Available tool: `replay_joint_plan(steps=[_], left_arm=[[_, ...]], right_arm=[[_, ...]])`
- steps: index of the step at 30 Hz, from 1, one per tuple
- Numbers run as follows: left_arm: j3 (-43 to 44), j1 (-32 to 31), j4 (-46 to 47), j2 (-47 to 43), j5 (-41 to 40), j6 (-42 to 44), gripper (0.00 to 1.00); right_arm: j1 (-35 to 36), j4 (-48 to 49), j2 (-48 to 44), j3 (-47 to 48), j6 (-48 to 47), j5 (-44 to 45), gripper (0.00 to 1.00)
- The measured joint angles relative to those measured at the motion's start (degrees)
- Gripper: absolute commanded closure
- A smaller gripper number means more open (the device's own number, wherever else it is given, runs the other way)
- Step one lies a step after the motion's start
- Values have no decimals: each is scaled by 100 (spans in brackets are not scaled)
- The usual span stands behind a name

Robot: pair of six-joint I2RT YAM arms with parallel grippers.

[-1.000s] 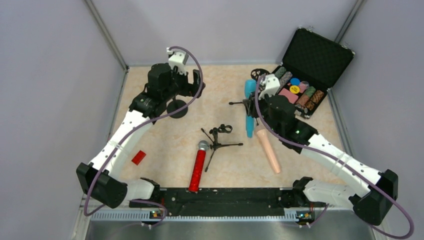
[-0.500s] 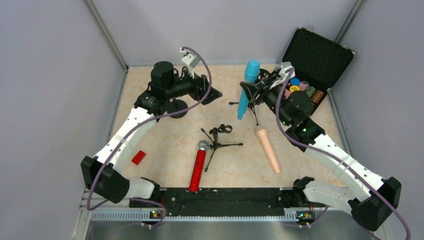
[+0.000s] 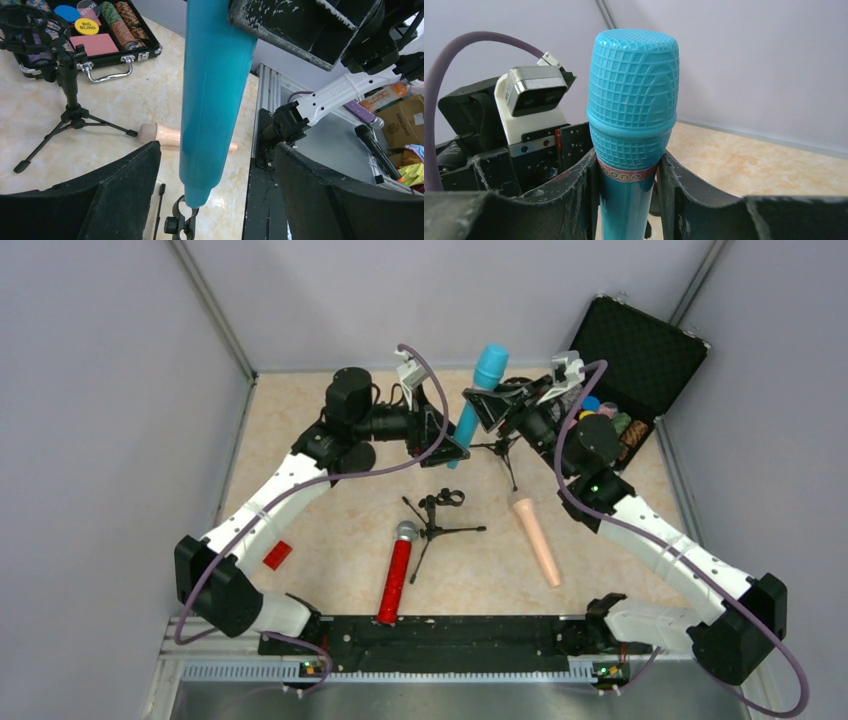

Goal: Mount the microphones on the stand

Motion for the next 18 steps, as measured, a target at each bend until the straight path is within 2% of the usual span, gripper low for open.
replay_joint_plan(steps=[3, 4, 6, 8, 10, 12, 13, 14, 15, 18], left_arm=[[0, -52, -46, 37, -9, 24, 21], [0, -63, -68, 57, -15, 28, 29], [0, -76, -107, 94, -66, 31, 49], [0, -76, -138, 142, -109, -9, 76], [4, -81, -107, 184, 35, 87, 99], [4, -133, -129, 203, -26, 46, 100], [4, -131, -131, 221, -20, 50, 100], [4, -131, -144, 227, -22, 48, 100], [4, -133, -170, 232, -26, 48, 100], [4, -131, -234, 232, -157, 48, 100]], right_arm=[[0, 74, 109, 31, 280, -103, 100], [0, 98, 129, 31, 356, -133, 100], [0, 164, 168, 31, 551, -205, 100], [0, 195, 179, 31, 656, -260, 100], [-11, 149, 195, 31, 732, -225, 89], [-37, 101, 227, 52, 852, -273, 67], [-37, 63, 227, 59, 841, -280, 48], [-42, 22, 225, 61, 839, -284, 37], [-55, -28, 225, 70, 807, -299, 29], [-66, -426, 225, 188, 684, -468, 22]])
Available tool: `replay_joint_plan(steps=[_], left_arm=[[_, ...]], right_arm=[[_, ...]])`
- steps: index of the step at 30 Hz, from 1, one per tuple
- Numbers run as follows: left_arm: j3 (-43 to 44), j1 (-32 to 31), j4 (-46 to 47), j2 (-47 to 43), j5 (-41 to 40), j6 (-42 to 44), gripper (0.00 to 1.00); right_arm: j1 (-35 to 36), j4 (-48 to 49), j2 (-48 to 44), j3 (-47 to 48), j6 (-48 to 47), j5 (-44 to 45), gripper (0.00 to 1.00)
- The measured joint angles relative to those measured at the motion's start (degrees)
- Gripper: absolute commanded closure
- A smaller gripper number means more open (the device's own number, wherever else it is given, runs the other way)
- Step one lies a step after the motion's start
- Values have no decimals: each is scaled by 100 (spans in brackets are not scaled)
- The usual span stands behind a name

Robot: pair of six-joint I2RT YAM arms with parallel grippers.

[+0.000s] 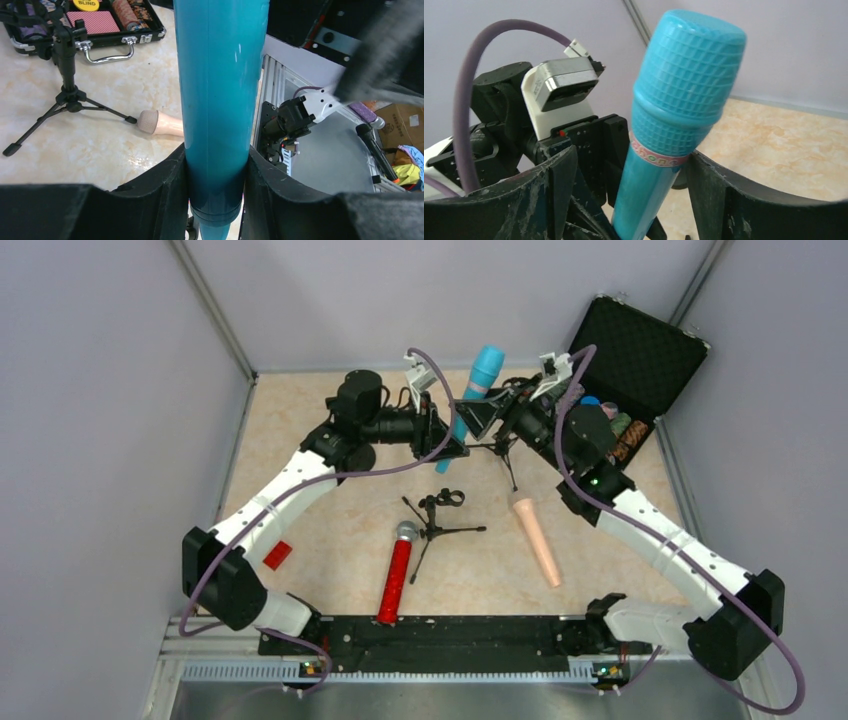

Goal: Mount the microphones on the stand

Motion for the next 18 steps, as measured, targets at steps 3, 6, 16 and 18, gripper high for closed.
replay_joint_plan(steps=[3, 6, 16, 18], left_arm=[[0, 13, -52, 0, -66, 2, 100], [0, 17, -76, 0, -105, 0, 100], [0, 20, -105, 0, -57, -46, 100], [0, 20, -103, 0, -28, -48, 100]], right_arm=[[-92, -501, 0, 240, -111, -389, 17], [-538, -667, -4, 299, 66, -1167, 12], [-1497, 826, 245, -407, 1729, -3008, 12], [-1493, 1169, 374, -407, 1952, -3191, 13]])
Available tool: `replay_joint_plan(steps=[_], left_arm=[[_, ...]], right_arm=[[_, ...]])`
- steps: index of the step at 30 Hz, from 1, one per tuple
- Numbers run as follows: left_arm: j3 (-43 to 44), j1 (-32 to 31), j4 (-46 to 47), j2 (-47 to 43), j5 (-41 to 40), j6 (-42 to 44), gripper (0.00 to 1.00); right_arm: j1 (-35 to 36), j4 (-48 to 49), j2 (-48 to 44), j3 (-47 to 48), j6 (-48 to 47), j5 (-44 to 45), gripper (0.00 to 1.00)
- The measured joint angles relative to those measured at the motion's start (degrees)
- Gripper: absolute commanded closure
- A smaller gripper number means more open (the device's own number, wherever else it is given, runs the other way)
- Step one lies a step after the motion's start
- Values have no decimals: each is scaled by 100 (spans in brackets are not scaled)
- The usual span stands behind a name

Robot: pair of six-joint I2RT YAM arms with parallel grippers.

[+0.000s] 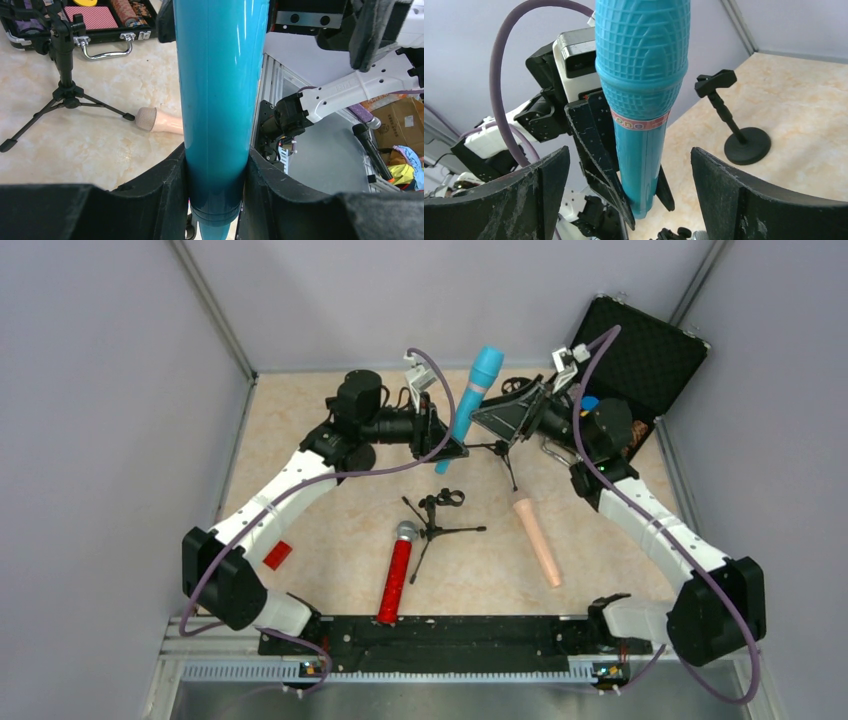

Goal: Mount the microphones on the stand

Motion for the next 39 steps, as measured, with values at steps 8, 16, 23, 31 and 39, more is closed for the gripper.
replay_joint_plan(steps=[8, 16, 23, 31, 39], left_arm=[[0, 0, 92, 22, 120, -52, 100], [-2, 0, 144, 72, 195, -136, 100], [-2, 0, 282, 160, 278, -173, 100], [-2, 4, 269, 188, 321, -323, 68], [-9, 4, 315, 199, 284, -291, 12]], right_arm=[[0, 1034, 651, 24, 756, -334, 29], [39, 1694, 1137, 249, 1281, -444, 43], [66, 1961, 1202, 396, 1399, -437, 68], [66, 2063, 1338, 400, 1300, -444, 100], [72, 1722, 1147, 345, 981, -352, 100]])
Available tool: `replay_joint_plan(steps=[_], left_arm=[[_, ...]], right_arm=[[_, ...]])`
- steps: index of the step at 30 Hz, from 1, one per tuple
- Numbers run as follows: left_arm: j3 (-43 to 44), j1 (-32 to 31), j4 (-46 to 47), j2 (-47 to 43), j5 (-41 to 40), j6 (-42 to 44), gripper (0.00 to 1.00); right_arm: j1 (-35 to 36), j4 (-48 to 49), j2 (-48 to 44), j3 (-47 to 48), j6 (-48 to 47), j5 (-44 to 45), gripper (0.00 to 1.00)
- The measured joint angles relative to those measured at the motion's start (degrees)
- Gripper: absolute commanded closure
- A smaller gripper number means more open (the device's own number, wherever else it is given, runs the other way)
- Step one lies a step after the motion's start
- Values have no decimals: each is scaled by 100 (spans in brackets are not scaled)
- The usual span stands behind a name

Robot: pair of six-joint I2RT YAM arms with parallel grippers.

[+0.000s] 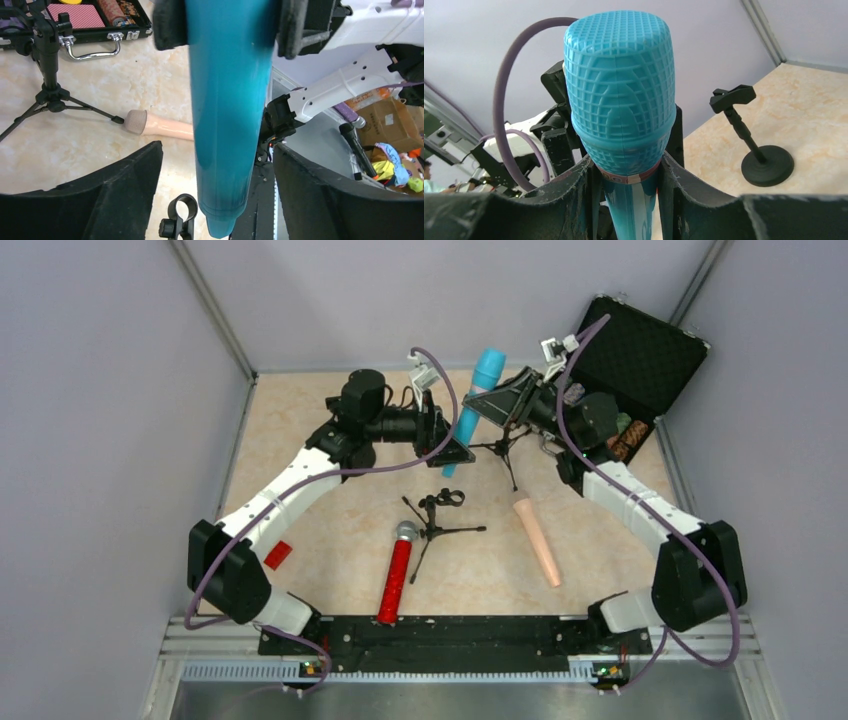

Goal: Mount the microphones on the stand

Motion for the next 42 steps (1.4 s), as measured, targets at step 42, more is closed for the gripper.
replay_joint_plan(steps=[42], left_arm=[[-675, 682, -599, -1272, -1805, 2706, 2]], right_arm=[[4, -3637, -2308, -1054, -3034, 1668, 100]])
